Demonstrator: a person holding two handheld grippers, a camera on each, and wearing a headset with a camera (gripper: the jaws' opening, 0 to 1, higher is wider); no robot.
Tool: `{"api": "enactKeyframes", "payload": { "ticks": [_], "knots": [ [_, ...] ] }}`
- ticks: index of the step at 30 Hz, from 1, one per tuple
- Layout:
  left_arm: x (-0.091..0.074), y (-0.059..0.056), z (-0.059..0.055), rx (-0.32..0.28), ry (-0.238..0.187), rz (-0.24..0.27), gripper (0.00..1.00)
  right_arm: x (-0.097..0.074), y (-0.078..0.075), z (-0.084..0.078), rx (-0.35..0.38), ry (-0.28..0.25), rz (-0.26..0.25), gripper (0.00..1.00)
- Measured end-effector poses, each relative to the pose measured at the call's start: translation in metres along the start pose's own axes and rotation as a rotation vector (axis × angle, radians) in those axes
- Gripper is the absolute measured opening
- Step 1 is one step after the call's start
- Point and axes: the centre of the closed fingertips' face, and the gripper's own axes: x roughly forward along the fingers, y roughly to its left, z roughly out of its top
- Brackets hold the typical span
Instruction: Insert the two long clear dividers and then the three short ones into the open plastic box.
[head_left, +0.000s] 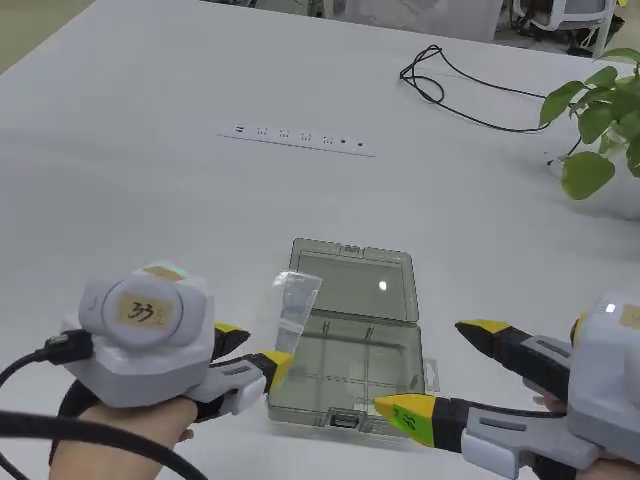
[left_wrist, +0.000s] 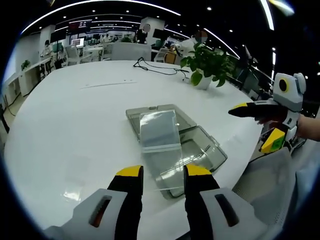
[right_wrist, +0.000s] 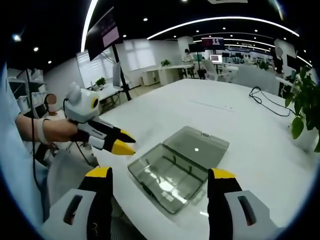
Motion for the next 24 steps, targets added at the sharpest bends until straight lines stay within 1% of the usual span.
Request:
{"api": "enactKeyframes", "payload": {
  "ticks": [2,3,5,6,9,12,15,18,19,22,23,24],
  "knots": [
    [0.001,-0.006,0.002,0.002,-0.008,-0.009,0.30,0.003,0.000,0.003,0.029,-0.018,0.011,0.74],
    [0.001,-0.010,0.005,0.010,-0.017,-0.016,0.30,0.005,-0.001,0.006,0.049,-0.031,0.010,0.73],
    [0.002,-0.014,0.007,0.018,-0.019,-0.022,0.30,0.007,-0.003,0.009,0.078,-0.053,0.005,0.71],
    [0.003,-0.018,0.008,0.023,-0.023,-0.029,0.30,0.009,-0.005,0.011,0.097,-0.067,0.002,0.70],
    [0.004,-0.025,0.012,0.029,-0.031,-0.045,0.30,0.013,-0.009,0.015,0.139,-0.090,0.005,0.65],
    [0.006,-0.034,0.015,0.035,-0.040,-0.060,0.30,0.019,-0.008,0.019,0.190,-0.092,0.013,0.58],
    [0.009,-0.040,0.016,0.040,-0.042,-0.072,0.30,0.028,-0.005,0.020,0.259,-0.090,0.035,0.50],
    [0.011,-0.046,0.017,0.042,-0.044,-0.085,0.30,0.035,-0.004,0.021,0.300,-0.097,0.041,0.45],
    [0.012,-0.048,0.017,0.042,-0.042,-0.094,0.30,0.037,-0.003,0.021,0.330,-0.099,0.048,0.41],
    [0.012,-0.049,0.016,0.043,-0.042,-0.098,0.30,0.040,-0.005,0.020,0.388,-0.107,0.043,0.33],
    [0.012,-0.050,0.016,0.043,-0.042,-0.099,0.30,0.041,-0.006,0.018,0.437,-0.103,0.041,0.30],
    [0.012,-0.050,0.016,0.042,-0.044,-0.100,0.30,0.042,-0.007,0.018,0.457,-0.107,0.042,0.29]
  ]
}}
